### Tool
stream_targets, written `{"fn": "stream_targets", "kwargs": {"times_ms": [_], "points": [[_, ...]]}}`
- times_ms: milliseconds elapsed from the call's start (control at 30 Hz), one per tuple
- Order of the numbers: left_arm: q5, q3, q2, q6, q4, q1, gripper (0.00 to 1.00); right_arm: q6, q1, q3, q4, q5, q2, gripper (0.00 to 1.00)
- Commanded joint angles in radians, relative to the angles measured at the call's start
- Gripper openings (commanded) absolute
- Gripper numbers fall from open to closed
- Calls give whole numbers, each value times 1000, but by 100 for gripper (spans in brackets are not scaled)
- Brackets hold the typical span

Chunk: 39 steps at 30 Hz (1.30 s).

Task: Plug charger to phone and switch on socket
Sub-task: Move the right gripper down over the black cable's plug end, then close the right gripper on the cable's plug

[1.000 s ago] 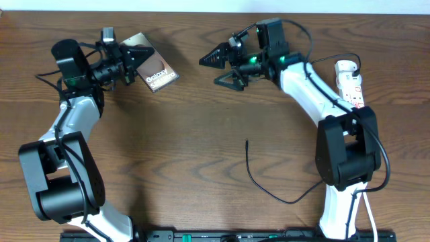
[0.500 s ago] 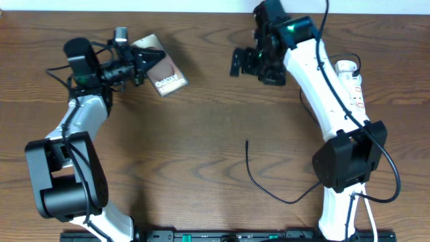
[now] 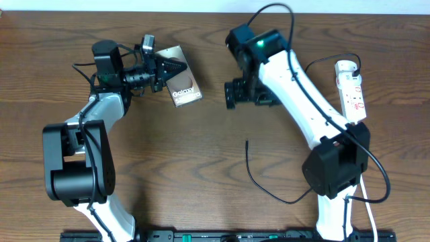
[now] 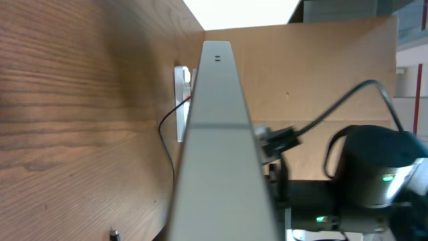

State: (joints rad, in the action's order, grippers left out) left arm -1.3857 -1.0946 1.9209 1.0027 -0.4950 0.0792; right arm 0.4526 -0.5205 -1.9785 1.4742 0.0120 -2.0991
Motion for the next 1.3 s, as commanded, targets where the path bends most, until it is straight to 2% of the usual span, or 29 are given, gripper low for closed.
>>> {"fn": "stream_targets", "kwargs": {"times_ms": [0,367,400,467,633,767,867,1033,1133,1267], "points": [[-66,-22,-13,-50,-10,0,7,14,-7,96,-20,1,6,99],[-69,-22,-12,-72,-11,0,7,43,-40,335,-178,-71,6,99],[-69,-22,-12,-71,-11,0,7,50,-45,350,-188,-72,6,98],[-69,-22,-12,-71,-11,0,7,60,-54,378,-209,-76,6,86],[-69,-22,-12,-85,-11,0,7,65,-61,428,-257,-97,6,73],[-69,-22,-12,-90,-11,0,7,80,-61,470,-293,-94,6,72],[-68,-22,-12,-96,-11,0,7,94,-61,499,-329,-98,6,67],[-61,-22,-12,-98,-11,0,7,98,-63,517,-338,-97,6,67],[-61,-22,-12,-102,-11,0,7,102,-64,526,-340,-97,6,61],[-62,-22,-12,-102,-11,0,7,112,-64,550,-355,-97,6,61]]}}
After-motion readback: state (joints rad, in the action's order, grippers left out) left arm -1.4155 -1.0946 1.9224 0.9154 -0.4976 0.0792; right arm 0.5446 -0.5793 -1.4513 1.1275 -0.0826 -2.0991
